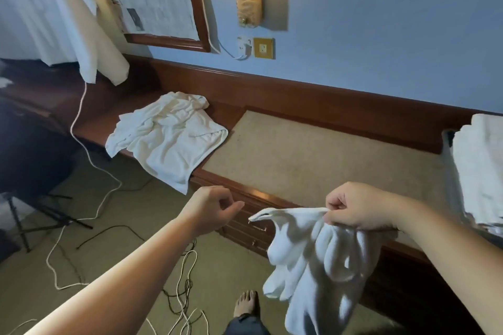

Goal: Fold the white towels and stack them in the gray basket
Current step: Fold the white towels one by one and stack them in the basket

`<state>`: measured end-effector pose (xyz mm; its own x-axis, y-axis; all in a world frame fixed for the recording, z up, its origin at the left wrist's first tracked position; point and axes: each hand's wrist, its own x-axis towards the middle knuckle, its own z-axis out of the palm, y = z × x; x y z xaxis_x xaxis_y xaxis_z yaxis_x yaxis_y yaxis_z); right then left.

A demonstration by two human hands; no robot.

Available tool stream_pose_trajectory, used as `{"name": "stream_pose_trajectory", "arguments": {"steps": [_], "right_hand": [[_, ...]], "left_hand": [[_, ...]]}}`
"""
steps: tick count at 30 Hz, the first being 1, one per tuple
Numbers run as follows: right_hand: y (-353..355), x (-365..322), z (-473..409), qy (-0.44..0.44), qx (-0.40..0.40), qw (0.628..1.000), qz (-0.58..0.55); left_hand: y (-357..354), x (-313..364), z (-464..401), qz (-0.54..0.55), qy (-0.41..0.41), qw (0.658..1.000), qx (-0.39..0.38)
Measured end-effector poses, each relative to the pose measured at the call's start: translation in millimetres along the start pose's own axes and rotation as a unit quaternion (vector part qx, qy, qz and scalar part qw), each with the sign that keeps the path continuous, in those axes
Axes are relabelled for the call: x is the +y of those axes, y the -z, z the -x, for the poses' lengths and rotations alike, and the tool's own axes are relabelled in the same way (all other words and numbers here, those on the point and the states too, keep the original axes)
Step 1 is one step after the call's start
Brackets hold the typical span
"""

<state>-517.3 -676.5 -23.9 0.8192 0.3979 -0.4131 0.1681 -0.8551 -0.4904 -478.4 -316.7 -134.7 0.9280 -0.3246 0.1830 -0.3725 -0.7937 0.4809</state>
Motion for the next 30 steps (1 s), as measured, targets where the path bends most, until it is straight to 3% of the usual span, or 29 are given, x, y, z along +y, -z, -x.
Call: {"name": "stream_pose_trajectory", "arguments": {"steps": [3, 10, 15, 22, 26, 30], "right_hand": [[-4, -11, -1, 0.03, -0.005, 0.999, 0.031], [3, -18, 8, 0.033, -0.007, 0.988, 0.148], [7, -6, 23, 0.021, 0.022, 0.984, 0.174], [11, 6, 38, 0.001, 0.054, 0.985, 0.166], [12, 10, 40, -0.005, 0.065, 0.986, 0.151], [16, 14, 37, -0.012, 0.073, 0.992, 0.105]], "left_hand": [[-12, 39, 3, 0.022, -0.009, 0.999, -0.036], [-56, 120, -9, 0.128, -0.149, 0.974, -0.112], [-74, 128, -9, 0.211, -0.105, 0.965, -0.115], [-88, 137, 3, 0.189, -0.083, 0.976, -0.069], [-105, 140, 13, 0.163, -0.073, 0.984, -0.002], [-120, 140, 15, 0.177, -0.052, 0.983, -0.003]]}}
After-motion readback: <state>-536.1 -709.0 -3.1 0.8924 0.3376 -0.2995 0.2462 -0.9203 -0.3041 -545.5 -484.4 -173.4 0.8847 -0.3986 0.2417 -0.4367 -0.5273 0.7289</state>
